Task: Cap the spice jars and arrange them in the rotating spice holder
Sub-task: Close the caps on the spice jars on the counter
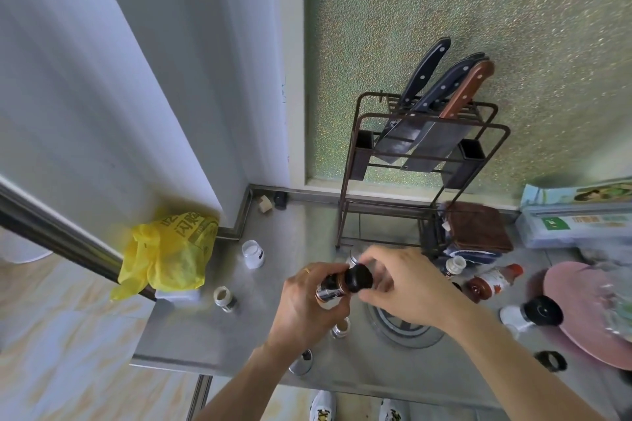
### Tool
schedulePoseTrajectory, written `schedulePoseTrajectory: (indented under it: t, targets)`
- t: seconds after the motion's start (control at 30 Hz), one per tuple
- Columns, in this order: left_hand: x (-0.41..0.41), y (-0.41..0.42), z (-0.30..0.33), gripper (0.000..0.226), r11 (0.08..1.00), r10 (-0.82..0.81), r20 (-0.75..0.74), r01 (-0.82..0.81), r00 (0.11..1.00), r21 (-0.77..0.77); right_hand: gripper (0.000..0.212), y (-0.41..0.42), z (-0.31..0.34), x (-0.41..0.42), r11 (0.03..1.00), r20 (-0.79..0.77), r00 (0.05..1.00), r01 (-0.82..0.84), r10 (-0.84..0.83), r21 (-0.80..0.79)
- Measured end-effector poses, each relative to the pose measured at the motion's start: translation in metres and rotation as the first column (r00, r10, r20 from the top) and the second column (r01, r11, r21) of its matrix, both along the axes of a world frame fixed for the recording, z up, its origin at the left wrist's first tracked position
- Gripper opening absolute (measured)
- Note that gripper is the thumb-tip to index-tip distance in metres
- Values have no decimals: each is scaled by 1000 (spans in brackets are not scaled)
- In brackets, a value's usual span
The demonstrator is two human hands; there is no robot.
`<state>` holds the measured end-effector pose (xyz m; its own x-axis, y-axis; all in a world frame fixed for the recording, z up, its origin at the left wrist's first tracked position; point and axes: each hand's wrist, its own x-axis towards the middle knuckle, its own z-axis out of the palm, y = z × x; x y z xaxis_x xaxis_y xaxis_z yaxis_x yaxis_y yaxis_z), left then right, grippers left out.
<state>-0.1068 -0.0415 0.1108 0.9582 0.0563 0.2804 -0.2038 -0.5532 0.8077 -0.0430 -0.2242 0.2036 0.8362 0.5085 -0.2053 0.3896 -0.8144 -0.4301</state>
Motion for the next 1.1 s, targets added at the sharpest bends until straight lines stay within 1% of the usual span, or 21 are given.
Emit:
schedulePoseTrajectory:
  t: [0.03,0.07,0.1,0.2,0.23,0.27,0.3,0.33,0.43,0.47,0.5,0.53,0.57,0.63,0.7,0.77,0.83,0.9,0.97,1.03,1.1]
  targets:
    - [-1,0,-1,46,1000,-9,1,9,1000,0,43,1,1,-1,999,39,999,23,-22,-39]
    - [-2,0,-2,46,1000,-21,1,21,1000,-8,57,2,0,-2,997,75,996,48,-44,-54]
    - [-3,1,-2,46,1000,-30,2,30,1000,-8,60,2,0,-2,997,77,996,60,-55,-58]
    - [-1,1,-1,45,1000,-10,-8,10,1000,-6,39,3,0,-2,1000,-33,999,9,-9,-9]
    - [-2,1,0,44,1000,-2,-15,2,1000,-13,28,3,1,-3,999,-16,1000,8,-9,-42]
    - [-3,1,1,44,1000,2,-21,-2,1000,-16,36,4,-2,-3,997,31,999,31,-29,-66]
    - [-3,2,0,45,1000,-1,-26,1,1000,-15,51,5,-1,-4,995,69,996,64,-58,-82]
    - [-2,3,0,45,1000,-8,-27,8,1000,-15,55,5,-4,-4,994,90,993,81,-75,-71]
    - [-1,3,-1,45,1000,-10,-22,10,1000,-16,35,7,-3,-3,999,-19,999,41,-41,5]
    - [-1,4,-1,45,1000,-9,-25,9,1000,-13,28,8,-3,-3,1000,-18,1000,13,-14,-24]
    - [-1,3,-2,46,1000,-10,-28,10,1000,-9,35,11,-2,-3,998,13,1000,20,-19,-65]
    - [-1,4,-2,47,1000,-11,-31,11,999,-6,47,13,-2,-3,995,55,998,43,-38,-95]
    - [-1,4,-3,47,1000,-10,-33,10,999,-7,49,12,-4,-1,995,69,996,64,-58,-80]
    - [0,5,-4,48,1000,0,-34,-1,999,-15,35,13,-4,1,998,28,998,61,-60,-19]
    - [2,6,-5,48,1000,8,-29,-9,1000,-17,39,14,-7,2,1000,-42,999,24,-24,6]
    - [3,7,-7,46,1000,-2,-26,2,1000,-13,34,17,-11,2,998,29,999,40,-38,-53]
    - [3,7,-8,45,1000,-11,-35,10,999,-7,48,18,-14,5,996,101,993,72,-67,-44]
    - [4,8,-11,46,1000,-6,-55,5,998,-19,52,22,-15,6,999,22,999,32,-32,13]
    - [6,9,-13,43,999,2,-58,-4,998,-35,44,25,-24,8,999,0,1000,16,-16,46]
    - [9,9,-17,38,999,22,-58,-24,998,-36,35,32,-34,8,995,55,995,76,-79,59]
    - [12,9,-24,35,998,49,-84,-52,995,-36,37,41,-49,10,992,107,987,115,-119,44]
